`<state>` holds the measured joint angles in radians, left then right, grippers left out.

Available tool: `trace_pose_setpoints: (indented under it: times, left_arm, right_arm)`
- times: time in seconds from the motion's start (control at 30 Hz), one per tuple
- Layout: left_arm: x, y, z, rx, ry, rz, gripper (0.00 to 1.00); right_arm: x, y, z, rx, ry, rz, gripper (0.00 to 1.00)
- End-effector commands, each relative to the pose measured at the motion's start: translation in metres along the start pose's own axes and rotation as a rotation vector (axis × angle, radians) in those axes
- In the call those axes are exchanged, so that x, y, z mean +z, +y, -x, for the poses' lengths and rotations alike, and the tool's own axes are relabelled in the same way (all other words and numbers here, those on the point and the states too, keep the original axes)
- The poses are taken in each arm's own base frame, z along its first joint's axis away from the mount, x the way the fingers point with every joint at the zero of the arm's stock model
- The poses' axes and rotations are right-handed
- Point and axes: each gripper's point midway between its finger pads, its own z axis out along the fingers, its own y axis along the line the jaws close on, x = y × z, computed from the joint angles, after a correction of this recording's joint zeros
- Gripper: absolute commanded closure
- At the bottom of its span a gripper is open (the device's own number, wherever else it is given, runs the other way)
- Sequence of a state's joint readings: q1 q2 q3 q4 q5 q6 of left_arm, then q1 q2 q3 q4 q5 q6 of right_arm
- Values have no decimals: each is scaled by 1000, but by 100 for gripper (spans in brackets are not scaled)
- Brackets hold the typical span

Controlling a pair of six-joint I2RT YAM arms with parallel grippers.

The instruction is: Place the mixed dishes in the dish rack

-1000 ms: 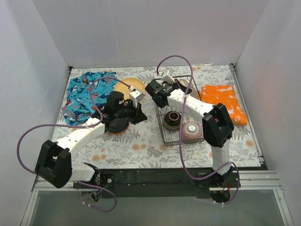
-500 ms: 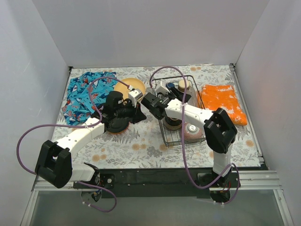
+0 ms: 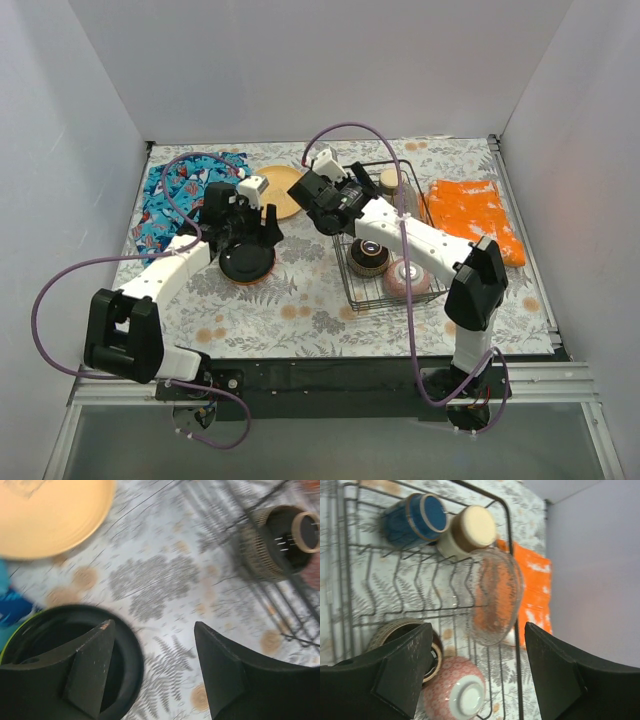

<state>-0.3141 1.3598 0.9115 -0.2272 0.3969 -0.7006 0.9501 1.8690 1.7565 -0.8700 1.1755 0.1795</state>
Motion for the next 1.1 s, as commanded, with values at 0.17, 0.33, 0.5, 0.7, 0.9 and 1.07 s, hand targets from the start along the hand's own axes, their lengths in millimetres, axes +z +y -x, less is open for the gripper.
trace_pose_setpoints:
  times: [0.17,0.33,0.5,0.7,0.9,1.07]
  left_arm:
    - [-21,65,-42,-107,179,214,37]
    - [-33,96,-55,-135,236,351,39]
    - [-51,130,-69,-168,273,444,46]
    - [-46,144,-83,-147,320,467,48]
    - [-35,161,-101,-157,371,507,53]
    - [-32,167,-114,-149,401,522,57]
  right_arm:
    - [-27,2,39,137,-43,442,11]
    - [-10,-22,47,143,-56,523,1]
    - [0,-30,31,230,-4,677,6]
    - [-24,-13,34,238,-31,869,11]
    - [-52,4,58,177,-128,1083,14]
    - [-76,40,82,157,-173,1331,14]
